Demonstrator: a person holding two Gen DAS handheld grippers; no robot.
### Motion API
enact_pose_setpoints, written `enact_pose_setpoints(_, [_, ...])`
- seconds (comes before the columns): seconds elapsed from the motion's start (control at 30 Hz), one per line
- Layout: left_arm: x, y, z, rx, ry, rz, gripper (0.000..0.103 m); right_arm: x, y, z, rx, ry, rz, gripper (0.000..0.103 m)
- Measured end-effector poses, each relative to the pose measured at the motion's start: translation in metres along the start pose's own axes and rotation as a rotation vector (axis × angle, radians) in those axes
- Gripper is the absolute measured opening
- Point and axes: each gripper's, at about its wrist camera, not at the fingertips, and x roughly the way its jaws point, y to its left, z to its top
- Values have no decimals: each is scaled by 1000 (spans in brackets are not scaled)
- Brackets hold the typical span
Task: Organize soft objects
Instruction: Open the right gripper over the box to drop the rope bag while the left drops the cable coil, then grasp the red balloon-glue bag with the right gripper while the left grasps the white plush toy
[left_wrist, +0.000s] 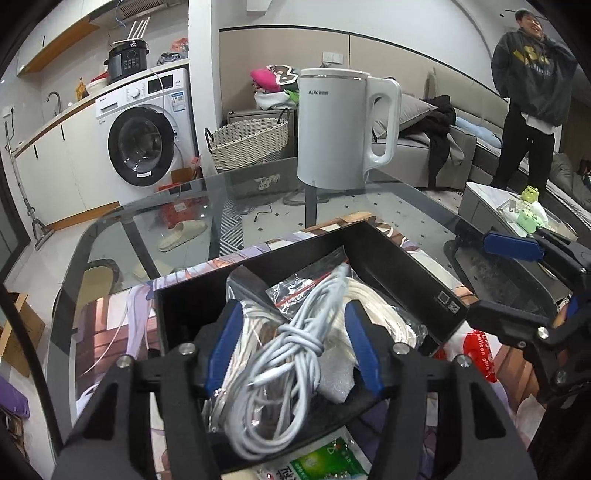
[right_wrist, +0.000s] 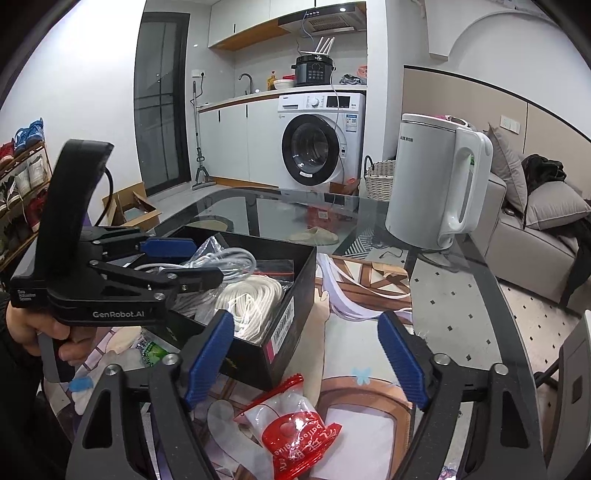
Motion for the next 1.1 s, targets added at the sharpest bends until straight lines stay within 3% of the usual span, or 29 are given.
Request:
enact_pose_setpoints(0.03, [-2,1,-1,-9,-2,1,62,0,0,0,-1,1,1,85])
enact_pose_setpoints(0.1, [-10,3,-2,-32,-23,6,82,-2,1,0,-2,0,9,87])
enact_pose_setpoints(0.13, [-14,4,-3,-42,-37,15,97,-3,1,0,-2,-2,12,88])
enact_pose_setpoints(0.17, [-19,5,-3,-50,-54,23,101,-4,1,-1,-1,-3,18,90])
enact_pose_setpoints(0.33, [-42,9,-6,-81,-103,59,103,-8,2,-6,-3,2,39,99])
enact_pose_setpoints(0.6, [-65,4,-20,-83,-140,109,103,-16,4,-16,-13,17,51,102])
enact_pose_setpoints(0.93, [-79,4,-52,-106,-102,144,103,-28,-2,-26,-14,27,24,103])
enact_pose_setpoints(1.1, [-89,5,-73,-125,-86,143,103,-26,-7,-40,-2,77,16,103])
